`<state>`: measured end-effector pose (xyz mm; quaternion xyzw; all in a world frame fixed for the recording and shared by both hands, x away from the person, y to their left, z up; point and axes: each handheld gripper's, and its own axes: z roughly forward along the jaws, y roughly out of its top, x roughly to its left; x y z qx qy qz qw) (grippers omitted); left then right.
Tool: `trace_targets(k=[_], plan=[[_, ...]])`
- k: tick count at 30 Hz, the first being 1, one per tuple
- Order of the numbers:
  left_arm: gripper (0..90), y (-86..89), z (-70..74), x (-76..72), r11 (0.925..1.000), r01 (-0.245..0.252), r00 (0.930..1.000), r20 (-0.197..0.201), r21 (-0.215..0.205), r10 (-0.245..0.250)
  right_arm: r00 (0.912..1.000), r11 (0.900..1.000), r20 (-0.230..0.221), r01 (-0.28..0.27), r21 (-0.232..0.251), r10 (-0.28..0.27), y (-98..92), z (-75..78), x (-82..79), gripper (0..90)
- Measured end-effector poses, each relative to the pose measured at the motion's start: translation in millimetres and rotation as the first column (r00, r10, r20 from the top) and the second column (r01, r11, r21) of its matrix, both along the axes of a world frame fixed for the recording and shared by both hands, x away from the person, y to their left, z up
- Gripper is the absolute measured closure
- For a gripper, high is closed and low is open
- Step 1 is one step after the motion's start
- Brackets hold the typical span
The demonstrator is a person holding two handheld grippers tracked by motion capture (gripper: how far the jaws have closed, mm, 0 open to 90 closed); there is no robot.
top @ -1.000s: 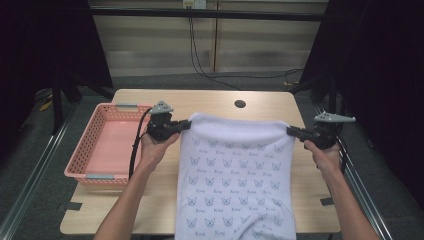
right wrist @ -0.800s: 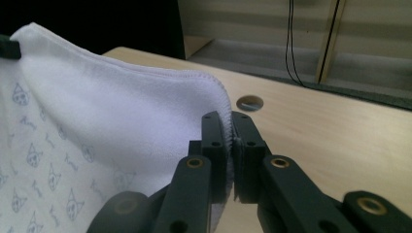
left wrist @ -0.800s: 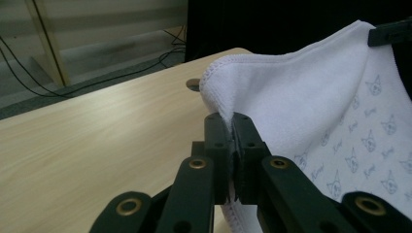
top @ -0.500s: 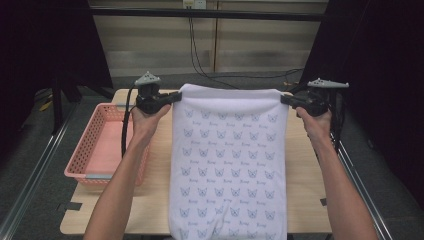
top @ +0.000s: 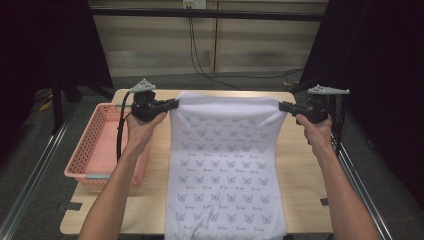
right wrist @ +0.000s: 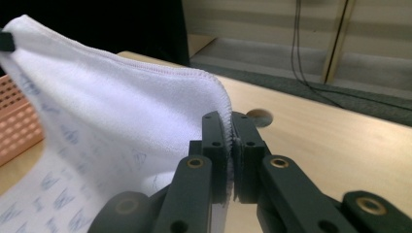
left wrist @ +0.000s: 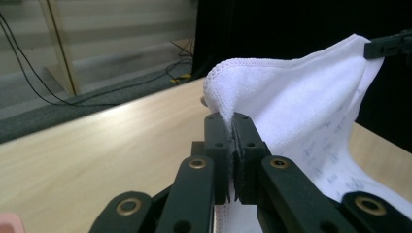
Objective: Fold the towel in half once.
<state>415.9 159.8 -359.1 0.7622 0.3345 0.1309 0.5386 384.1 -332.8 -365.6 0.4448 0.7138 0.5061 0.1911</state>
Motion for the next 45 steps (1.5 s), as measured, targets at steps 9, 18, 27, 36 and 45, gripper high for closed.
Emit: trace_targets(k=[9,18,27,36,45], plan=[[86.9,8.4,-16.9,-72.5,0.9963,0.079,0.9967,-0.019,0.033,-0.078,0.9915,0.993,-0.058,-0.117,0.002,0.116,-4.3,-10.9,-68.7,86.1],[86.8,27.7,-63.8,-148.3,0.9916,0.129,0.9834,-0.127,-0.007,-0.129,0.9717,0.981,-0.141,-0.193,-0.01,0.19,5.9,-41.6,-156.2,86.3],[86.5,27.1,-115.0,-173.9,0.9658,0.231,0.9218,-0.344,0.117,-0.179,0.8986,0.963,-0.38,-0.262,-0.064,0.219,19.6,-111.0,-191.3,86.2],[86.4,14.8,-131.5,-164.6,0.9464,0.232,0.9096,-0.395,0.225,-0.13,0.8765,0.949,-0.431,-0.292,-0.121,0.215,30.7,-125.8,-180.3,86.2],[86.8,-6.0,-134.8,-119.5,0.9524,0.172,0.936,-0.343,0.252,-0.078,0.9132,0.961,-0.392,-0.199,-0.19,0.111,21.9,-125.8,-153.4,86.4]])
